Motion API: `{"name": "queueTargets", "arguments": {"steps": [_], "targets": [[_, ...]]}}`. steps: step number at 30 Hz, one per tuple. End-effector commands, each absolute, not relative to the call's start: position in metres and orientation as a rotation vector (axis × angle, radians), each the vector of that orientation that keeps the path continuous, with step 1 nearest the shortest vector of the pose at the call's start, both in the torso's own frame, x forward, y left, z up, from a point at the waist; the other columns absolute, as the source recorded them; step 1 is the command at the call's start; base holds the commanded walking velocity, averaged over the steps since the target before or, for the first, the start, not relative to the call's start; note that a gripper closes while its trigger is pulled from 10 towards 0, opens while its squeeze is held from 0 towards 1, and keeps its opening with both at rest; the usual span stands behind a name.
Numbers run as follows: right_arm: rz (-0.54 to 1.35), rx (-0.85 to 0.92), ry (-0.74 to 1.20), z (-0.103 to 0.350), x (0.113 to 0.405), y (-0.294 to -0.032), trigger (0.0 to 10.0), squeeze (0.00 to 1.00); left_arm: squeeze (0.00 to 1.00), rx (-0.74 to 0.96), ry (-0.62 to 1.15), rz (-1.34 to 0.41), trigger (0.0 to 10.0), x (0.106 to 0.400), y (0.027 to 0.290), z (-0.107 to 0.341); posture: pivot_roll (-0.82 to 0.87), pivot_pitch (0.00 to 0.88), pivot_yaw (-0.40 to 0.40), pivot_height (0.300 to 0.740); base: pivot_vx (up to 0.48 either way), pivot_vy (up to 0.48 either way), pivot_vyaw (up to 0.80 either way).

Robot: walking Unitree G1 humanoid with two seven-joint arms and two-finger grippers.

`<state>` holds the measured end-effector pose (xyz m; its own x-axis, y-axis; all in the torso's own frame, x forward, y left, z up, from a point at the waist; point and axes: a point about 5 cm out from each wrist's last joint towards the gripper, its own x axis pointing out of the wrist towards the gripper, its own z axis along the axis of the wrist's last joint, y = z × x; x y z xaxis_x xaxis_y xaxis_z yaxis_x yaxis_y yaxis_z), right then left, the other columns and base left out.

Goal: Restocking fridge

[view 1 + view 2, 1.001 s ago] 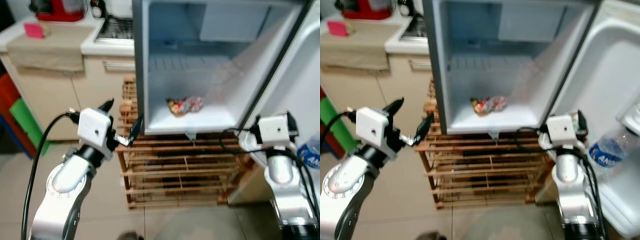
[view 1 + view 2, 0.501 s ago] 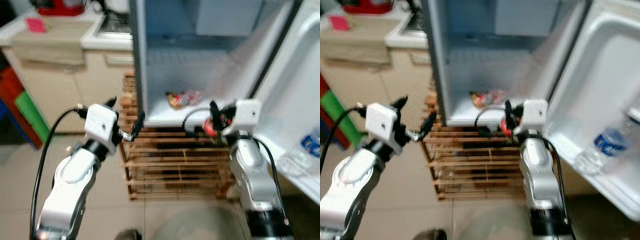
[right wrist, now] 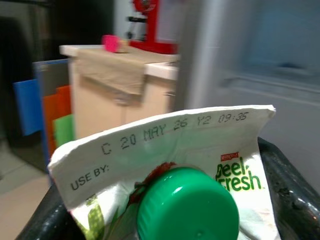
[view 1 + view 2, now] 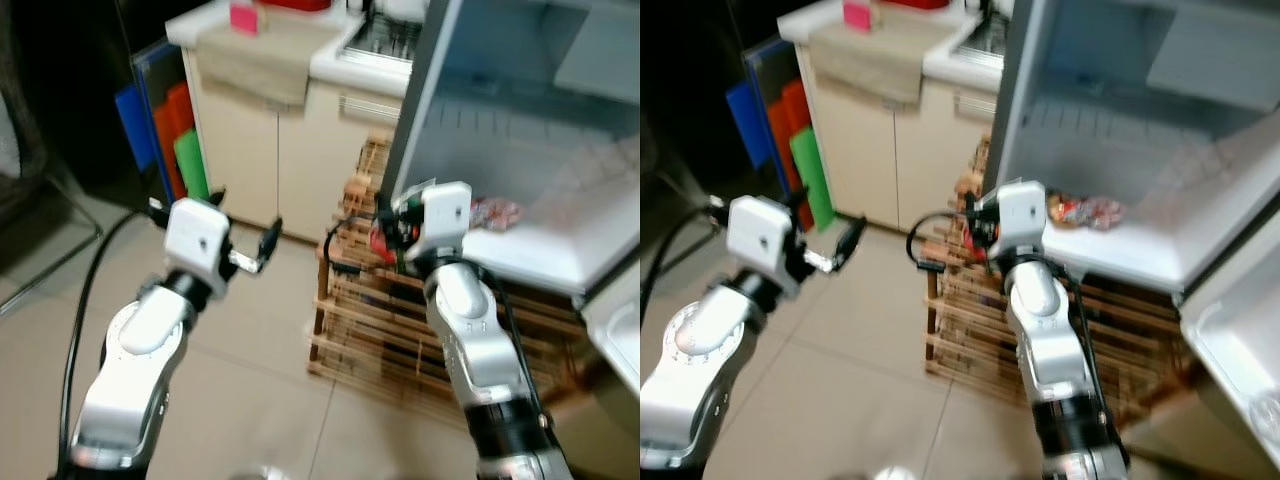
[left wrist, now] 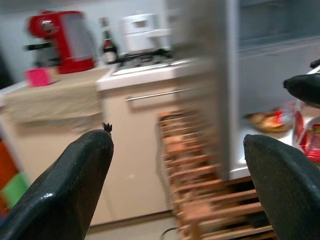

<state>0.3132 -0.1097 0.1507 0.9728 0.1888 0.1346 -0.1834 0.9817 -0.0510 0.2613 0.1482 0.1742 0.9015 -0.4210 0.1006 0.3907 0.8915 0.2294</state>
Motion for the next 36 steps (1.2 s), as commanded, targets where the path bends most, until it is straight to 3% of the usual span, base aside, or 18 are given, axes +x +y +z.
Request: {"name": "queueTargets", "arguments": {"steps": [1, 17, 25, 36], "targets": [[0.164, -0.047, -0.165, 0.154, 0.315, -0.115, 10.0, 0.00, 0.00, 0.202, -0.159, -0.449, 10.0, 0.263, 0.144, 0.177, 0.09, 0.000, 0.012, 0.740, 0.405, -0.251, 0.00], [0.142, -0.080, -0.181, 0.155, 0.322, -0.114, 10.0, 0.00, 0.00, 0.177, -0.201, -0.500, 10.0, 0.262, 0.140, 0.182, 0.09, 0.000, 0.014, 0.740, 0.420, -0.015, 0.00], [0.150, -0.095, -0.235, 0.167, 0.328, -0.109, 10.0, 0.00, 0.00, 0.169, -0.212, -0.493, 10.0, 0.260, 0.141, 0.185, 0.10, 0.000, 0.013, 0.740, 0.000, 0.000, 0.00], [0.138, -0.167, -0.343, 0.203, 0.365, -0.093, 10.0, 0.00, 0.00, 0.220, -0.136, -0.570, 10.0, 0.250, 0.143, 0.176, 0.16, 0.000, 0.004, 0.740, 0.000, 0.000, 0.00]]}}
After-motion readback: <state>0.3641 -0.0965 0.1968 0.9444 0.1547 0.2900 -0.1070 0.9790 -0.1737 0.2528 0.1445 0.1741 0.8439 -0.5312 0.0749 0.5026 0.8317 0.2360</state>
